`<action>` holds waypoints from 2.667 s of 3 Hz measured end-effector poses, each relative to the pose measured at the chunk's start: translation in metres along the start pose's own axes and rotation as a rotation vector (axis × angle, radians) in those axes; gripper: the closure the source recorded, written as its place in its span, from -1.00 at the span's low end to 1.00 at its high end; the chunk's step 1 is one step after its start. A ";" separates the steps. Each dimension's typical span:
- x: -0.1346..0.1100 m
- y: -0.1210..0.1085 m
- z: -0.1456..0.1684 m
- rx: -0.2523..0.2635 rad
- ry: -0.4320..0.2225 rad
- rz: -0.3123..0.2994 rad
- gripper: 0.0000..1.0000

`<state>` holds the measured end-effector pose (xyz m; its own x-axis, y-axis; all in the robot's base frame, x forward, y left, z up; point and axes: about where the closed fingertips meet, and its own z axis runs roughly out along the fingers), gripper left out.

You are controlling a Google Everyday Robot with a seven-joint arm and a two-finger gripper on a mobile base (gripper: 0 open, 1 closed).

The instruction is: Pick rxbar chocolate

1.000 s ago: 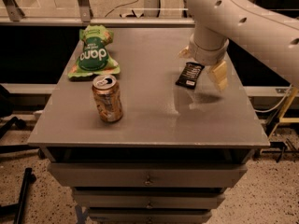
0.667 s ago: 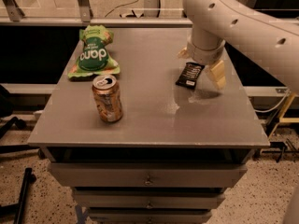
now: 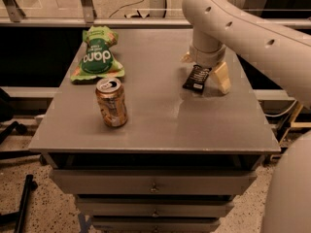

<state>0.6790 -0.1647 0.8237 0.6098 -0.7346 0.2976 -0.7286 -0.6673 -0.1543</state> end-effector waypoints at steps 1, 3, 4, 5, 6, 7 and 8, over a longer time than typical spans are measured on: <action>-0.007 0.000 0.010 -0.027 -0.032 -0.027 -0.55; -0.004 -0.001 0.000 -0.030 -0.036 -0.030 0.40; -0.002 -0.003 -0.008 -0.030 -0.037 -0.030 0.84; -0.002 -0.003 -0.009 -0.029 -0.037 -0.030 1.00; 0.006 -0.001 -0.024 0.002 -0.051 -0.015 1.00; 0.024 0.004 -0.062 0.092 -0.117 0.030 1.00; 0.035 0.007 -0.101 0.185 -0.179 0.063 1.00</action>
Offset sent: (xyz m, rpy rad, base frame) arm -0.0054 0.0089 -0.0182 0.0030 0.0872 0.0460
